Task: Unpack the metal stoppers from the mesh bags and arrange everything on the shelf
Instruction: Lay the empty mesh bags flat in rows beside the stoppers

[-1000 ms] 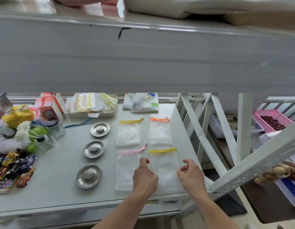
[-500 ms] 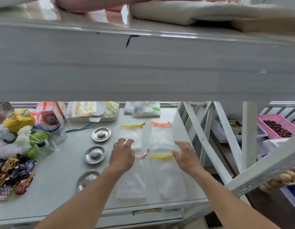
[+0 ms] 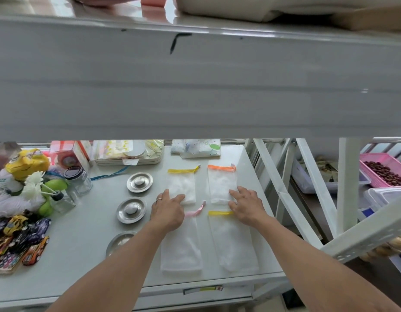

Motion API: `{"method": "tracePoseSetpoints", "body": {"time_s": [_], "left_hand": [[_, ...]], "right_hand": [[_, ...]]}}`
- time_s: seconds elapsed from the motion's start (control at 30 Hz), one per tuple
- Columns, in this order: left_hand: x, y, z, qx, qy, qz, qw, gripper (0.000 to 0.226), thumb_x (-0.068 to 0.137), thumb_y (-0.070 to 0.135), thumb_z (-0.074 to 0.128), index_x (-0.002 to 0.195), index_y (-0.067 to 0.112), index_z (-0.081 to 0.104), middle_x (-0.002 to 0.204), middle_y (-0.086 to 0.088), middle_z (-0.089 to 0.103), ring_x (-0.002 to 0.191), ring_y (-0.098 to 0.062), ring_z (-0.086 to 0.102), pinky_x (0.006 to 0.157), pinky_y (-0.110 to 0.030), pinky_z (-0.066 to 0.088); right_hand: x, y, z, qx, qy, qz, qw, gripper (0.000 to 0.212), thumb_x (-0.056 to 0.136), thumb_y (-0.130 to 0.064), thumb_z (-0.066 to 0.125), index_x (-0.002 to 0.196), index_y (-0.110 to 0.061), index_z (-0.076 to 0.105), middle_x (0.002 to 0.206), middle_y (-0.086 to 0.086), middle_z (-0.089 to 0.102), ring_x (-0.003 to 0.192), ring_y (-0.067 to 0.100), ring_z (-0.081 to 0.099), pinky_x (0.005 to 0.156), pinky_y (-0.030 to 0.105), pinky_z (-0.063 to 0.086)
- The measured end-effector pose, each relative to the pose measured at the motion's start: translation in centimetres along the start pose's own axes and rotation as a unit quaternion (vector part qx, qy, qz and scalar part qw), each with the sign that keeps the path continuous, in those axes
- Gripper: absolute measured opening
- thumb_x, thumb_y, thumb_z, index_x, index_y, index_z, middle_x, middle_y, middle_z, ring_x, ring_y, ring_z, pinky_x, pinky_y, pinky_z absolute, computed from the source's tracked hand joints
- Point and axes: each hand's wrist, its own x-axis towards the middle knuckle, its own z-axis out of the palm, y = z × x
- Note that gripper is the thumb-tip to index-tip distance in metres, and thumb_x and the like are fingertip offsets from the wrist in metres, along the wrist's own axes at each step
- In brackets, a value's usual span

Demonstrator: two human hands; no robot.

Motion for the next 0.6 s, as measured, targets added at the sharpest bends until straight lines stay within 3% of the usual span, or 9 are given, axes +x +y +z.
{"method": "tracePoseSetpoints", "body": {"time_s": [0.33,0.5,0.6], "left_hand": [[-0.3,0.3,0.1,-0.007,-0.004,0.004,1.000,0.055,0.098,0.025,0.030,0.151,0.038,0.031,0.165,-0.014,0.008,0.151,-0.036,0.010,0.122,-0.045,0.016],[-2.7,0.1,0.3,-0.015,0.068,0.024,0.997,0.055,0.097,0.026,0.037,0.150,0.039,0.029,0.166,-0.014,0.004,0.150,-0.038,0.009,0.122,-0.046,0.017],[-6.3,-0.9,2.3,0.012,0.049,0.059,0.997,0.058,0.097,0.037,0.039,0.153,0.040,0.020,0.166,-0.009,0.001,0.152,-0.034,0.006,0.123,-0.044,0.016]], "right_hand": [[0.0,-0.1,0.0,0.019,-0.007,0.006,1.000,0.053,0.099,-0.043,0.036,0.151,-0.033,0.030,0.162,0.002,0.022,0.142,0.032,0.021,0.114,0.047,0.025],[-4.2,0.2,-0.3,0.082,0.090,-0.018,0.992,0.054,0.099,-0.039,0.046,0.151,-0.030,0.032,0.160,0.006,0.025,0.142,0.029,0.024,0.115,0.046,0.028],[-10.1,0.6,2.7,0.047,0.109,-0.081,0.990,0.057,0.096,-0.048,0.047,0.149,-0.032,0.036,0.160,0.003,0.027,0.142,0.026,0.027,0.114,0.044,0.032]]}}
